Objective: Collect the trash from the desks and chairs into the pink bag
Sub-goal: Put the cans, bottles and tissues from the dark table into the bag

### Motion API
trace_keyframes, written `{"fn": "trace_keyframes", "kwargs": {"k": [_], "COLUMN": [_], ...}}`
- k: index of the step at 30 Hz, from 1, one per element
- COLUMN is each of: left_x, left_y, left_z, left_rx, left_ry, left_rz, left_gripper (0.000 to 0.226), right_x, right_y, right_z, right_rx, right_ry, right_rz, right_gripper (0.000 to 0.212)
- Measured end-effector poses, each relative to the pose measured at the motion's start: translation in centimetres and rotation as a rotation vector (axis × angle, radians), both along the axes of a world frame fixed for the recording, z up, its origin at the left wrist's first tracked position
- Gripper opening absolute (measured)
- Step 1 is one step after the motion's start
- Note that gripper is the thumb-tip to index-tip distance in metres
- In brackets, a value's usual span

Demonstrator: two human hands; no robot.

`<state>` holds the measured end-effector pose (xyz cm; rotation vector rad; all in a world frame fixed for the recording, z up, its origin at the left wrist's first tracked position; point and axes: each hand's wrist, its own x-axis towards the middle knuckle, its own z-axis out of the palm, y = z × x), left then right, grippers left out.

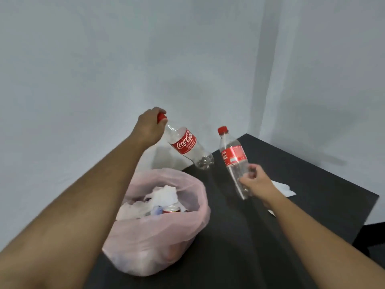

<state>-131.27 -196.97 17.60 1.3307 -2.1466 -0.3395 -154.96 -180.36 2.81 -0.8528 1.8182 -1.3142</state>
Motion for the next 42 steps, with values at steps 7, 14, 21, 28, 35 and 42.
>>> {"fn": "trace_keyframes", "kwargs": {"k": [7,14,21,28,35,42], "left_x": [11.7,17.2,18.2,19.9,19.6,20.7], "left_y": [2.4,6.4,8.1,8.7,9.1,9.4], "left_z": [-3.3,-10.7,-14.4,-15.5,-13.4,-13.3], "left_rx": [0.194,0.368,0.303,0.456,0.494,0.423], "left_ry": [-0.023,-0.088,-0.5,-0.451,-0.246,-0.144], "left_rz": [0.118,0.155,0.129,0.281,0.054,0.021], "left_gripper": [0.029,0.02,0.034,0.062,0.075,0.081], "right_x": [6.8,12.7,13.2,14.1,20.9,27.3], "right_y": [-3.6,-4.4,-5.3,-6.6,-7.7,-9.8], "right_z": [5.2,3.9,4.4,8.0,8.7,5.9], "right_rx": [-0.054,0.024,0.224,0.554,0.498,0.08], "right_ry": [0.108,0.241,0.465,0.804,1.082,1.707], "right_rz": [0.319,0.511,0.697,0.911,0.858,0.841], "right_gripper": [0.055,0.062,0.066,0.067,0.057,0.052]}}
